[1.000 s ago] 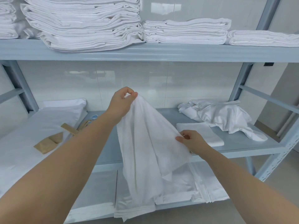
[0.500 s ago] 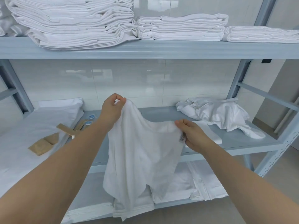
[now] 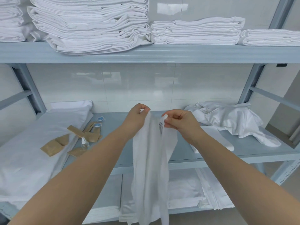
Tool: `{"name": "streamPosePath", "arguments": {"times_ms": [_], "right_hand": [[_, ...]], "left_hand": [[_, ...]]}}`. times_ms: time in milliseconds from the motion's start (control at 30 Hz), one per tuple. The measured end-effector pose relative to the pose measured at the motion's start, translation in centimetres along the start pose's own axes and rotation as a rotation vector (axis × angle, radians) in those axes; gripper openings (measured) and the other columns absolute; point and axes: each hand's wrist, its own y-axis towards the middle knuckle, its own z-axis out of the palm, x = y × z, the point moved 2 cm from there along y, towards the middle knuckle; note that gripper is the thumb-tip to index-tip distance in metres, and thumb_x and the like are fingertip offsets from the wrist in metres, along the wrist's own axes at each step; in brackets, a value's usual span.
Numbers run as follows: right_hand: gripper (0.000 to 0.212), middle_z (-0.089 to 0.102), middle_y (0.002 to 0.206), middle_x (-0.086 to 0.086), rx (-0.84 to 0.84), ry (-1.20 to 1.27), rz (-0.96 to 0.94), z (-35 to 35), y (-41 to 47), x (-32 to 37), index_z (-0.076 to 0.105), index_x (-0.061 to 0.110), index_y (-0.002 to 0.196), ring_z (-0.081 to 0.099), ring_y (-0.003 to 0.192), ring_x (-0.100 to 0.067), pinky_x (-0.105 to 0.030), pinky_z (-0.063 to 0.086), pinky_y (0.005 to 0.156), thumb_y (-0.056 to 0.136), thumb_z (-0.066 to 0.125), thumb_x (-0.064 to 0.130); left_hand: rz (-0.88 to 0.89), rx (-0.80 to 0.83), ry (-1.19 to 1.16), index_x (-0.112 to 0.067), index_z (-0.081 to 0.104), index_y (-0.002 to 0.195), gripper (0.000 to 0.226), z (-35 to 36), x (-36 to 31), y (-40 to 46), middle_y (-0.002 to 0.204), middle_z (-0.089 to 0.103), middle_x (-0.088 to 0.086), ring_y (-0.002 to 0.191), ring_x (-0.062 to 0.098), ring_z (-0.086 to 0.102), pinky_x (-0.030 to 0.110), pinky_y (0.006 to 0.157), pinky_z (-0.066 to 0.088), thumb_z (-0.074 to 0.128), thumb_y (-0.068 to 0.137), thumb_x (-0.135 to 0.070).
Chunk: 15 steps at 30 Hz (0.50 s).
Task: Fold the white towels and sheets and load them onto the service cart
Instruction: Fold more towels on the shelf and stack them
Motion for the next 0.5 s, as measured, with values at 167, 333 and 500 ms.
{"name": "streamPosePath", "arguments": {"times_ms": [167, 333, 500], "right_hand": [[0.019, 0.065, 0.071, 0.013, -0.130, -0.215, -0.084, 1.1, 0.8, 0.3, 0.068, 0.017, 0.076, 0.055, 0.063, 0.000, -0.012, 0.044, 0.065, 0.084, 0.067, 0.000], [0.022, 0.060, 0.065, 0.015, -0.104, -0.285, -0.147, 3.1, 1.8, 0.6, 0.064, 0.021, 0.070, 0.053, 0.065, -0.003, -0.015, 0.041, 0.065, 0.083, 0.070, 0.004], [0.019, 0.055, 0.063, 0.008, -0.190, -0.364, -0.160, 3.9, 2.7, 0.5, 0.061, 0.016, 0.068, 0.047, 0.058, -0.005, -0.016, 0.037, 0.057, 0.079, 0.074, 0.010]], "left_hand": [[0.060, -0.013, -0.015, -0.017, 0.064, 0.090, 0.005, -0.7, -0.8, 0.1, 0.084, 0.063, -0.006, 0.072, 0.008, 0.056, 0.020, 0.058, 0.040, 0.060, 0.092, -0.016], [0.057, 0.032, -0.153, -0.017, 0.069, 0.070, 0.013, -0.9, -1.4, -0.5, 0.066, 0.067, 0.001, 0.057, 0.012, 0.057, 0.020, 0.055, 0.044, 0.073, 0.082, -0.013], [0.014, 0.076, -0.282, -0.005, 0.073, 0.080, 0.028, -1.3, -1.6, -0.8, 0.077, 0.068, 0.016, 0.069, 0.024, 0.059, 0.039, 0.072, 0.051, 0.057, 0.096, -0.021]]}}
